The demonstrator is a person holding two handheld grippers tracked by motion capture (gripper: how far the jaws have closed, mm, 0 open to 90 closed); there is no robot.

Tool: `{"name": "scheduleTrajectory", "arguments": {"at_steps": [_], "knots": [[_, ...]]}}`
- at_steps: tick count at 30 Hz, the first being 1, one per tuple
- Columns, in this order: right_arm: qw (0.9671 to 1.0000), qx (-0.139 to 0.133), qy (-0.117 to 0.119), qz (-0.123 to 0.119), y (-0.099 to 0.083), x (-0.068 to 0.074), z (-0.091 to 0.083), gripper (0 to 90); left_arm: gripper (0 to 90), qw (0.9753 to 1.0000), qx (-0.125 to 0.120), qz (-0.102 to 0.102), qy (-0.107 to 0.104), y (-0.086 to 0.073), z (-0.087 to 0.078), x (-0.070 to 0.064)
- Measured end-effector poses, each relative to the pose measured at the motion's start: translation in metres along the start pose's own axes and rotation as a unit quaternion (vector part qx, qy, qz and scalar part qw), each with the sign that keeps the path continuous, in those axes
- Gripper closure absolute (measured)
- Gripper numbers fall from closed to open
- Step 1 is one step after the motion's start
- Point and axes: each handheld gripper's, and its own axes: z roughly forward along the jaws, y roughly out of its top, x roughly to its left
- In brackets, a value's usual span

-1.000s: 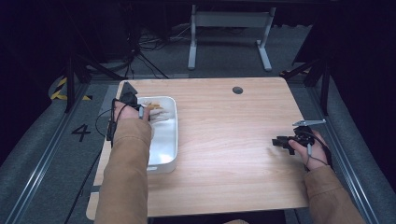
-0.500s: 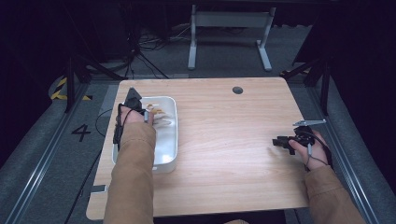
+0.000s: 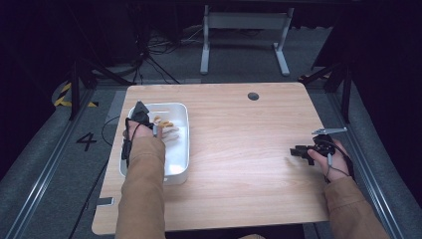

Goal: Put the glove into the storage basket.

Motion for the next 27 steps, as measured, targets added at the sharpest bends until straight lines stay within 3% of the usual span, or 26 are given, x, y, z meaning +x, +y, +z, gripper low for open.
{"name": "scheduleTrajectory", "arguments": {"at_steps": [10, 20, 21, 24, 25, 27], "knots": [[1.0, 0.001, 0.001, 0.0, 0.0, 0.0, 0.0, 61.2, 70.6, 0.9998, 0.018, -0.001, 0.006, -0.008, 0.016, 0.004], [1.0, 0.001, -0.001, 0.0, 0.0, 0.0, 0.001, 60.9, 68.8, 0.9996, 0.025, 0.003, 0.009, -0.01, 0.02, 0.003], [1.0, 0.002, -0.001, 0.0, 0.0, 0.0, 0.001, 60.8, 67.3, 0.9997, 0.026, 0.001, 0.002, -0.01, 0.021, 0.003], [1.0, 0.001, -0.001, 0.0, 0.0, -0.001, 0.001, 60.6, 48.8, 0.9994, 0.034, 0.003, -0.01, -0.01, 0.022, 0.001], [1.0, 0.0, -0.001, 0.0, 0.0, -0.001, 0.001, 60.6, 42.4, 0.9993, 0.037, -0.008, -0.005, -0.01, 0.022, -0.001], [1.0, 0.001, -0.002, 0.001, -0.001, -0.001, 0.001, 60.4, 24.5, 0.9985, 0.048, 0.0, 0.028, -0.01, 0.024, -0.004]]}}
